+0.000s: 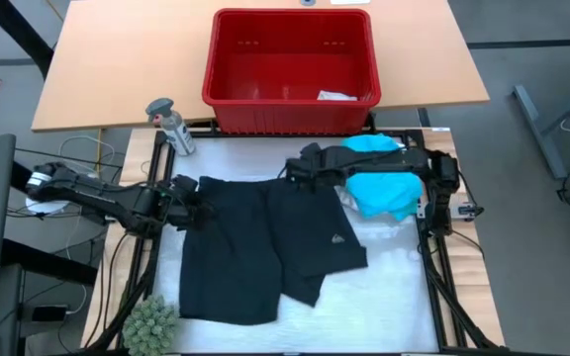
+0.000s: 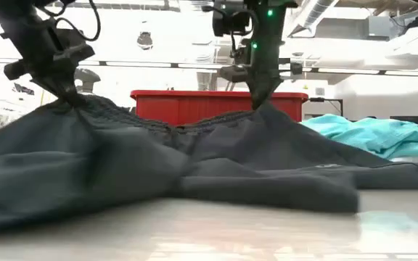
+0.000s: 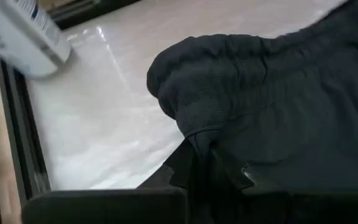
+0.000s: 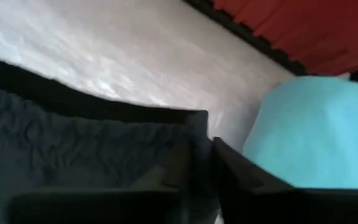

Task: Fold Laundry from Bin
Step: Fold the black shorts

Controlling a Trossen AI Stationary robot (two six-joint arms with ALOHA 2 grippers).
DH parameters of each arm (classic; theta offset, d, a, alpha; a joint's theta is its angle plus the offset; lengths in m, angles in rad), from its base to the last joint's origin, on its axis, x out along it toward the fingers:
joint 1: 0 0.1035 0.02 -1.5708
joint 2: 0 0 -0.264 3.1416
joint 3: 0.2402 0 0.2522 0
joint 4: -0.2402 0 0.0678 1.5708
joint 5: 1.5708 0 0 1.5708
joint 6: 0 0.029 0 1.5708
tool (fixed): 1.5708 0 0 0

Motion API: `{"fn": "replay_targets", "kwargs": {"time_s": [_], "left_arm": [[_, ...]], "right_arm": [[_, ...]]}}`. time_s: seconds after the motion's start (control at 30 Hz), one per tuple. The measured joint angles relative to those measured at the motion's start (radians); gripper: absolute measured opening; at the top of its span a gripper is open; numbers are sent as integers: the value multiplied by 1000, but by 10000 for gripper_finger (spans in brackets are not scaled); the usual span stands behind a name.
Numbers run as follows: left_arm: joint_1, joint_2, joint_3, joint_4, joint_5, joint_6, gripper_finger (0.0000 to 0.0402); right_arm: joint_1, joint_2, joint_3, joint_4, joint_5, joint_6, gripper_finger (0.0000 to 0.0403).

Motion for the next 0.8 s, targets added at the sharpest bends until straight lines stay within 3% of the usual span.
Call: {"fn": "replay_targets", "kwargs": {"time_s": [0.2,0.33,0.43,0.5,0.67,0.8], "left_arm": [[58,-3,10,31,28,205,82],[72,-4,48,26,49,307,142],[72,-22,104,18,99,397,182],[72,-42,146,59,158,448,199],[36,-76,163,312,428,606,207],[2,-46,146,385,409,643,207]], "right_arm": [[-75,0,-2,15,-118,-156,231],[-90,-14,1,4,-155,-227,295],[-65,-75,1,6,-119,-316,307],[-32,-126,3,4,-172,-360,308],[162,-248,-68,2,-345,-500,309],[405,-312,-195,62,-396,-432,309]]}}
